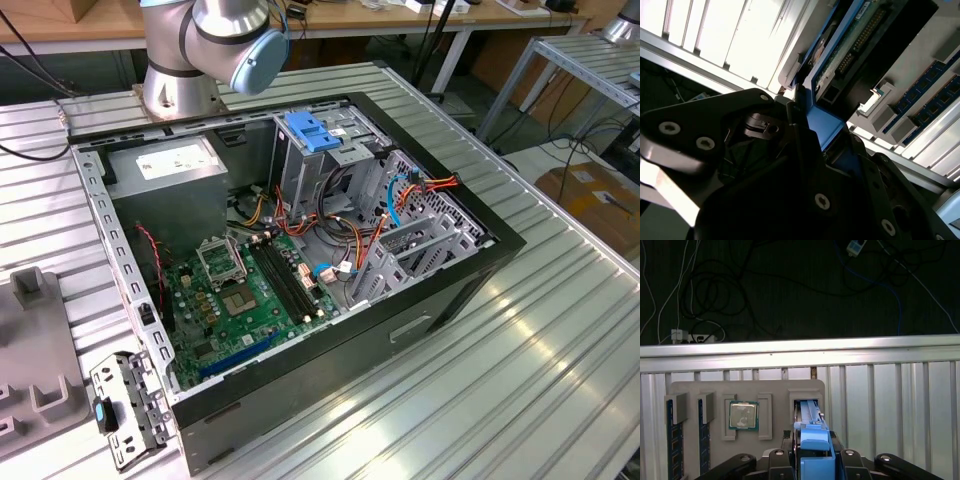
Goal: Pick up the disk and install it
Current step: 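Pick up the disk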
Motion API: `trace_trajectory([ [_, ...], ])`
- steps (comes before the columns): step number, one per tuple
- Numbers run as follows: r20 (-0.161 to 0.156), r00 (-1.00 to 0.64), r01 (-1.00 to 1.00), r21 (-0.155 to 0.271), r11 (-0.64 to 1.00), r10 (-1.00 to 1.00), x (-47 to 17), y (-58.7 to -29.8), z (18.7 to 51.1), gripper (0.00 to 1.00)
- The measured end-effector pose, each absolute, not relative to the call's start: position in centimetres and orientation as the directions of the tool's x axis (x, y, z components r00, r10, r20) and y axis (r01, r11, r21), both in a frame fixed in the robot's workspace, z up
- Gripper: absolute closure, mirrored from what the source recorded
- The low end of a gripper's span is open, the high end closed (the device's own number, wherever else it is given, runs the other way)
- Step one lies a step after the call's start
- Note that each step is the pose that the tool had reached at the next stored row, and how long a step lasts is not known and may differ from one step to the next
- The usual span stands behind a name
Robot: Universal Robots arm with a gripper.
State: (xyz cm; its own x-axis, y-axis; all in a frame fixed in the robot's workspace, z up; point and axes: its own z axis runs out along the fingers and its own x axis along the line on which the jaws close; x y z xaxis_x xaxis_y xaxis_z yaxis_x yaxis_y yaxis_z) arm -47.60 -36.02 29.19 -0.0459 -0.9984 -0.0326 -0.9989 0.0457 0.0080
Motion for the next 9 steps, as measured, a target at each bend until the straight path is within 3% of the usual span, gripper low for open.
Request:
trace_trajectory([
  [9, -0.033, -0.046, -0.999, 0.008, 0.046, -0.998, -47.60, -36.02, 29.40, 0.63],
])
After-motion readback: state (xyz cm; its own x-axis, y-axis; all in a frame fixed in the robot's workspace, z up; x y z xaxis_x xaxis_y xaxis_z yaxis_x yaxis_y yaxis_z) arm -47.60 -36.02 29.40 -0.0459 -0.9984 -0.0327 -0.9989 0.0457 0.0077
